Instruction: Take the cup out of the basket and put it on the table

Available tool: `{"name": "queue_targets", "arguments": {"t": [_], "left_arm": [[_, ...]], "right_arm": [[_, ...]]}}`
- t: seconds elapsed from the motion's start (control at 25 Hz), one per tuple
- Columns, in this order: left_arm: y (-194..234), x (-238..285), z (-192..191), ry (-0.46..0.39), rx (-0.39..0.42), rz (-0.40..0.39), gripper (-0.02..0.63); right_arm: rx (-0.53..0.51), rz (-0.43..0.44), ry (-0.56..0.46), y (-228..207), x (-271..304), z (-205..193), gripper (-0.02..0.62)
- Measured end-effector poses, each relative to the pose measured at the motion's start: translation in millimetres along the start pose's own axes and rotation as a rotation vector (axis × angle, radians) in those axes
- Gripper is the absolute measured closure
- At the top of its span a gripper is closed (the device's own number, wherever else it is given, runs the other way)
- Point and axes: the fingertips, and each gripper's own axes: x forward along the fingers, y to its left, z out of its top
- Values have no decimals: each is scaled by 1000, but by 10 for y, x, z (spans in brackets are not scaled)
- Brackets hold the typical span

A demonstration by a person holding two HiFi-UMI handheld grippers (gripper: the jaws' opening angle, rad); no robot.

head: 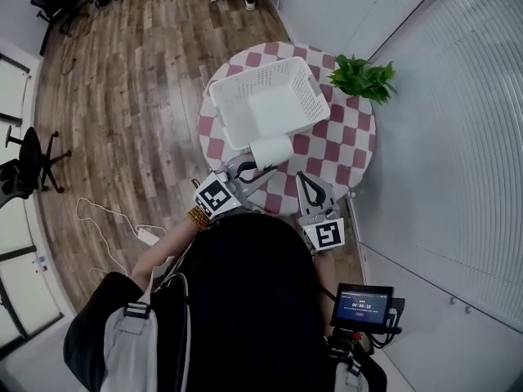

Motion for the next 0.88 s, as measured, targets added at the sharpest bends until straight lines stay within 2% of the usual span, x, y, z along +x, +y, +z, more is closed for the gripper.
{"name": "queue_targets", "arguments": {"t": [0.88], "left_arm": [[-68,-53,-79,31,-15,-14,571]], "right_arm": [[10,21,5,124,8,-46,586]]}}
